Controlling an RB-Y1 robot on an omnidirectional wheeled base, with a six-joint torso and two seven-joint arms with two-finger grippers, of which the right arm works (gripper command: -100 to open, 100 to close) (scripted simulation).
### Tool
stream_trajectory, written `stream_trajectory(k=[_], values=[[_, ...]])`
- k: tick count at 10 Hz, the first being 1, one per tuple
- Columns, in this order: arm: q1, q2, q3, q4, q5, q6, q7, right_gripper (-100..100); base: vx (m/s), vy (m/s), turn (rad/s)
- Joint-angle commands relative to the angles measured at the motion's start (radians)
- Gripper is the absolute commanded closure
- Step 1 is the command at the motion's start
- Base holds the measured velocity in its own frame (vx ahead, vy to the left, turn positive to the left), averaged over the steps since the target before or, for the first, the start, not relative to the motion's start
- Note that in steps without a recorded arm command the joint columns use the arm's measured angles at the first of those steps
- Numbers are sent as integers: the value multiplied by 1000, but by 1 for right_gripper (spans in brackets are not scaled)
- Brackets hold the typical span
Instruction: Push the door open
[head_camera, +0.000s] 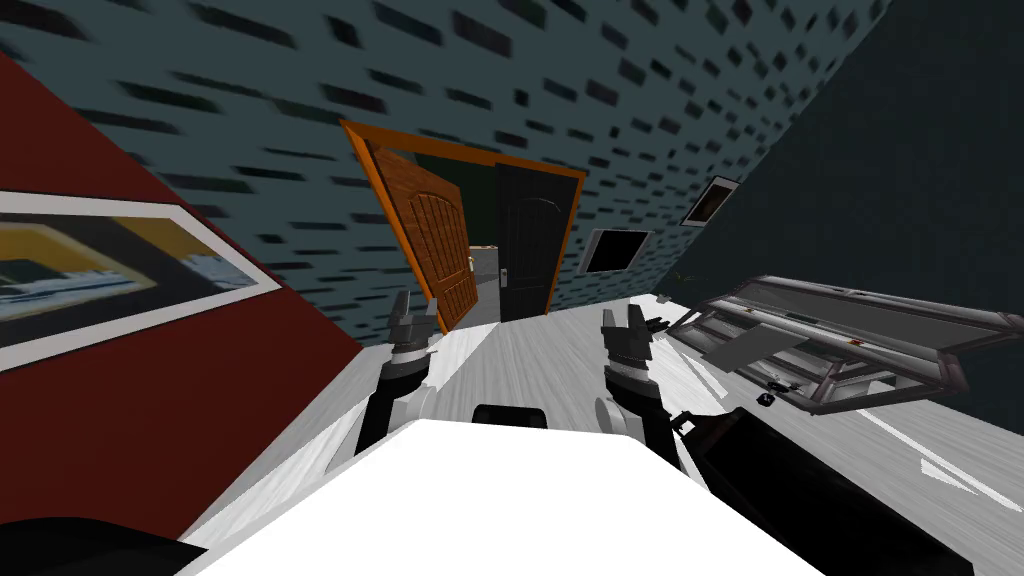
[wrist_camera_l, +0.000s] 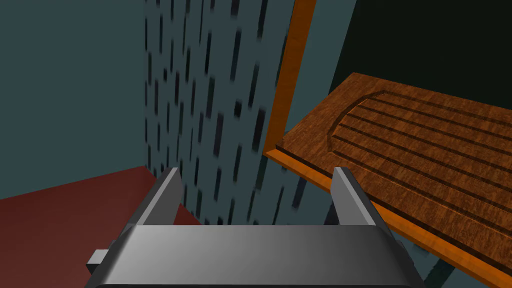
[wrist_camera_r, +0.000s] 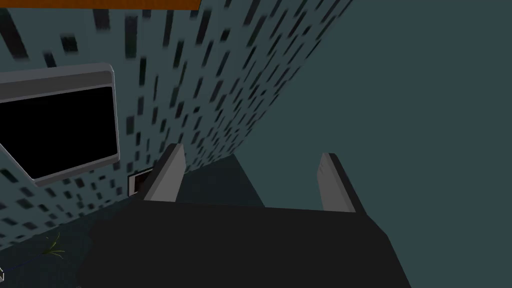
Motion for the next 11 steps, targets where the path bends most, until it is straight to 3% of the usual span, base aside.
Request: stream_trajectory(k=[1, 8, 11], values=[[-17, -8, 17, 25, 0, 4, -4, -100, 115, 129, -73], [-106, -37, 106, 150, -2, 27, -27, -100, 178, 21, -80], [-159, -51, 159, 225, -4, 40, -41, -100, 151, 61, -110]])
